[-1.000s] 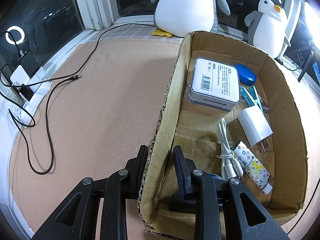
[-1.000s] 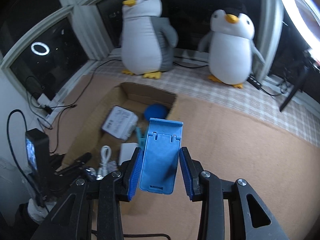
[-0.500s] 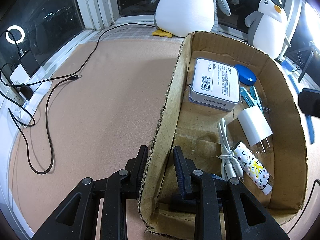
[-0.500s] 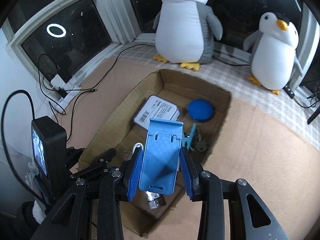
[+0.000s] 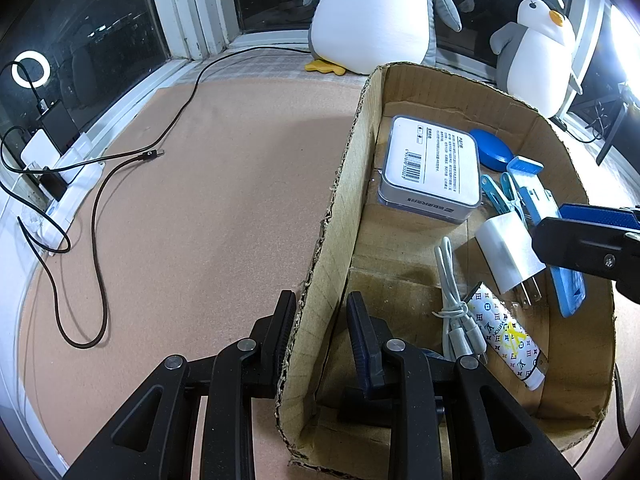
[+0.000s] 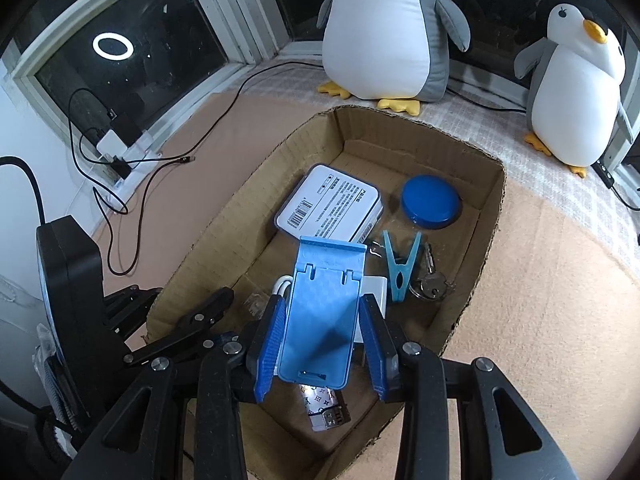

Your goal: Organize rigid objects

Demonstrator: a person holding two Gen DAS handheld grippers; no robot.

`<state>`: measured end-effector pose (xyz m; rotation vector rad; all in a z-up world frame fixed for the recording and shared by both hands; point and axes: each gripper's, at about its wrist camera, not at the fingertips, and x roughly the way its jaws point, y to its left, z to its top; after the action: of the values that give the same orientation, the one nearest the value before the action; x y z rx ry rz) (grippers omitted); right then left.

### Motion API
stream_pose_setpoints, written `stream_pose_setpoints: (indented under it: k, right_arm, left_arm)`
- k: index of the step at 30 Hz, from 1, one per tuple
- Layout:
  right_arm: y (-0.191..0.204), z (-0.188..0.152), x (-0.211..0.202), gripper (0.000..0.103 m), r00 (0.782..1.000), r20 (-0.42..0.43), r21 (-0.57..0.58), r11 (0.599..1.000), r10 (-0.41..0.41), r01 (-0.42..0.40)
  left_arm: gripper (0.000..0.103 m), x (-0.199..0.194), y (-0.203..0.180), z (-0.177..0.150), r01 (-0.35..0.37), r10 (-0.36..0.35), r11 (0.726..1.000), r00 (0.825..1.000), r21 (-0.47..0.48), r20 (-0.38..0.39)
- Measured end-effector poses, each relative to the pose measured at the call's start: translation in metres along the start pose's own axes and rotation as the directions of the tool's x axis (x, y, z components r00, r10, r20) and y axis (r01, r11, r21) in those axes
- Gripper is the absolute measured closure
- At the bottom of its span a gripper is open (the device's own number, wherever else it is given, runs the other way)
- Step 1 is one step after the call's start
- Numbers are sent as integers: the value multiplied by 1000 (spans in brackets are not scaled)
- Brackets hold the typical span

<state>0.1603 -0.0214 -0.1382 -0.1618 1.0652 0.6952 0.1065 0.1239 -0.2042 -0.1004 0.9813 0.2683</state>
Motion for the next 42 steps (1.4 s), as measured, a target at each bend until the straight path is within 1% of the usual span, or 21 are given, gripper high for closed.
stream_pose_setpoints:
  k: [4,7,8,9,16,18,27,30,32,34,36,38,42]
  right_arm:
    - [0,0,0,66,1000,-3,-3,1000,-4,4]
    - [-1,1,-1,60,1000,1,2,1000,-11,11]
    - [-2,1,-2,56,1000,1,4,1000,-9,9]
    - [-3,1,-2,55,1000,1,7,1000,-5,5]
    - [-7,-4,-13,55,1000,15,26,1000,2,-2]
    - [-9,-6,-16,53,1000,18,31,1000,1,-2]
    - [-21,-20,-35,50,999,42,62,998,-21,18]
    - [-26,-25,-44,49,998,61,79,997,-28,23]
    - [-30,-29,-52,48,996,77,92,995,-34,27]
    - [-34,-32,-63,46,994,102,106,994,-40,29]
    - [-36,-35,-72,43,991,125,117,993,-49,34]
    - [-39,-37,-83,42,987,148,131,991,-60,40]
    - [-42,-41,-106,38,975,198,149,986,-100,70]
  left_arm:
    - [75,0,1,0,0,0,1000,1000,1,1]
    - [75,0,3,0,0,0,1000,1000,0,1]
    - [75,0,3,0,0,0,1000,1000,0,2]
    - [75,0,3,0,0,0,1000,1000,1,1]
    - [75,0,3,0,0,0,1000,1000,-1,0]
    - [75,0,4,0,-2,2,1000,1000,1,1]
    - [74,-2,3,0,-2,2,1000,1000,1,-5]
    - [74,-11,1,2,-10,10,1000,1000,4,18]
    - [71,-19,0,5,-15,15,1000,999,3,36]
    - [63,-31,0,8,-13,13,1000,998,2,64]
    - [61,-44,-2,11,-13,12,1000,995,8,95]
    - [60,-58,-3,12,-10,8,1000,992,14,122]
    - [52,-93,-11,16,-4,-2,1000,980,28,199]
